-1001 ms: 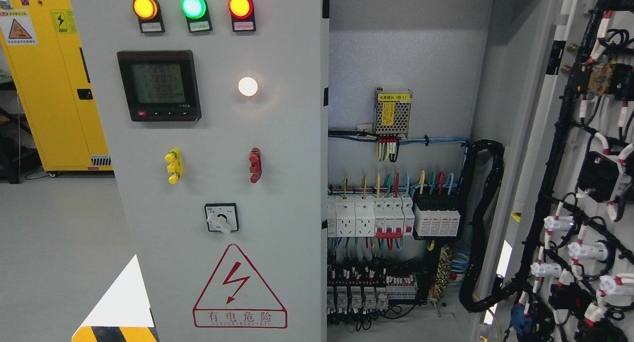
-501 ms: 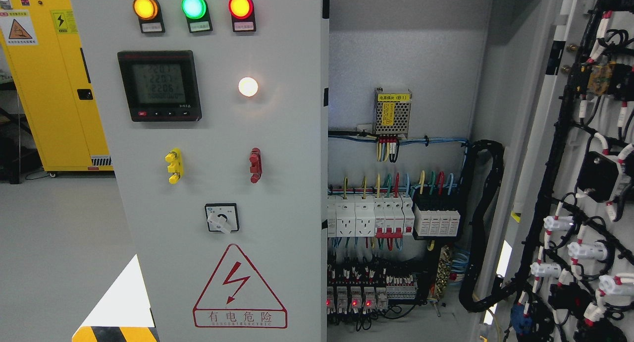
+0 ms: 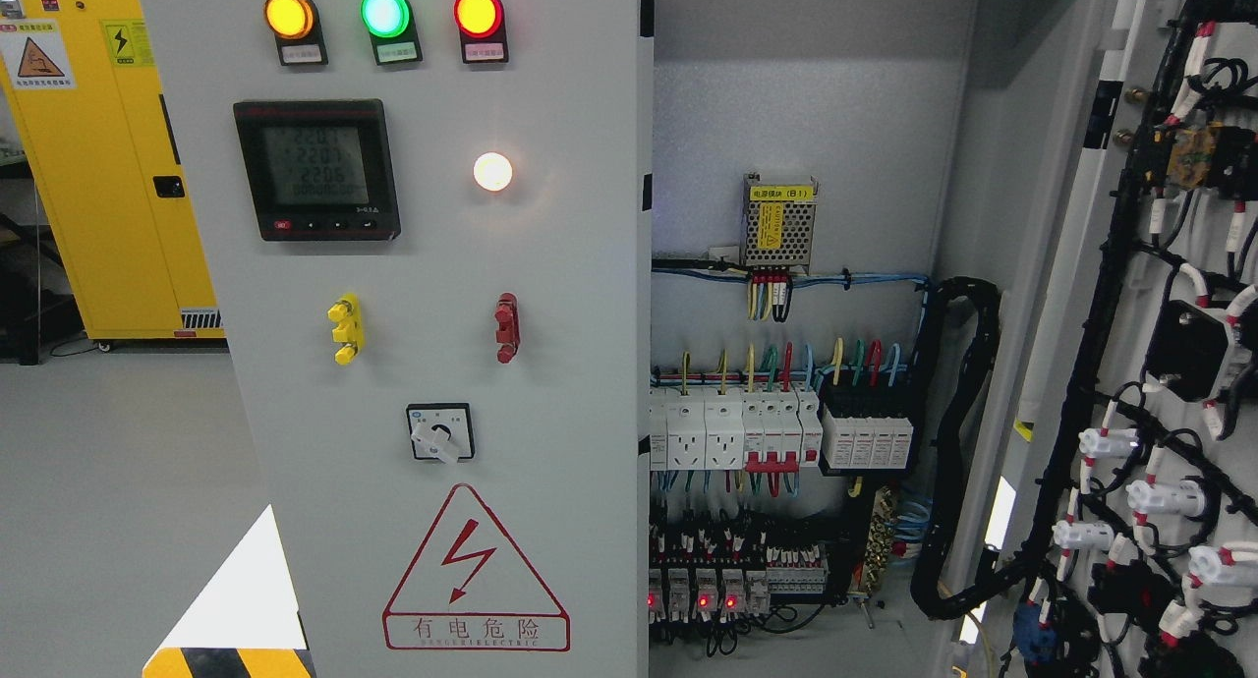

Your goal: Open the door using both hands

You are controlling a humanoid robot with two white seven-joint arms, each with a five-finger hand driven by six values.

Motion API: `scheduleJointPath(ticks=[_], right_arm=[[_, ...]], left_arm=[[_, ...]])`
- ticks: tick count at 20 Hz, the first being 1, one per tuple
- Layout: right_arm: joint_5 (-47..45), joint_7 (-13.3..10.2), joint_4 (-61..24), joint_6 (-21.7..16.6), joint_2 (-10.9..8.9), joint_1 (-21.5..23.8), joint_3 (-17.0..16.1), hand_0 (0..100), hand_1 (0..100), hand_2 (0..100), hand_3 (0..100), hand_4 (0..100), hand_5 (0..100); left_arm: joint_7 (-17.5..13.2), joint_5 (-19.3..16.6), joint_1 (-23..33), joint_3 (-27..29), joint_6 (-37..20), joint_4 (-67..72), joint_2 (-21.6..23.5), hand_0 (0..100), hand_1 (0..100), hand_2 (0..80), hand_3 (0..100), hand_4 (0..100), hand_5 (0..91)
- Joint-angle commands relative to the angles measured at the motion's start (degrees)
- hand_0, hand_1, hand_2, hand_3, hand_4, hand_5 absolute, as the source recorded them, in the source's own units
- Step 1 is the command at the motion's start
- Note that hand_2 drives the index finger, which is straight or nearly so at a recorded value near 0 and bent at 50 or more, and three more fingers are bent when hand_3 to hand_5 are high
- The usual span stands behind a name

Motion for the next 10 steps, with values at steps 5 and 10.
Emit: scheduleJointPath(ticks=[5, 10], right_arm=[[-0.27, 0.06, -0.10, -0.04, 1.53, -0.88, 0.27, 0, 50, 4, 0, 0, 0], [-0.27, -0.03, -0.19, -0.04, 1.62, -0.88, 0.01, 0, 50, 4, 0, 0, 0]], left_arm=[[1.26, -0.20, -1.31, 1.23, 1.75, 29.23, -1.11, 12, 56, 0.0, 0, 0, 0.0], [18.56, -0.12, -1.31, 1.32, 1.49, 30.82, -1.11, 12, 56, 0.0, 0, 0, 0.0]])
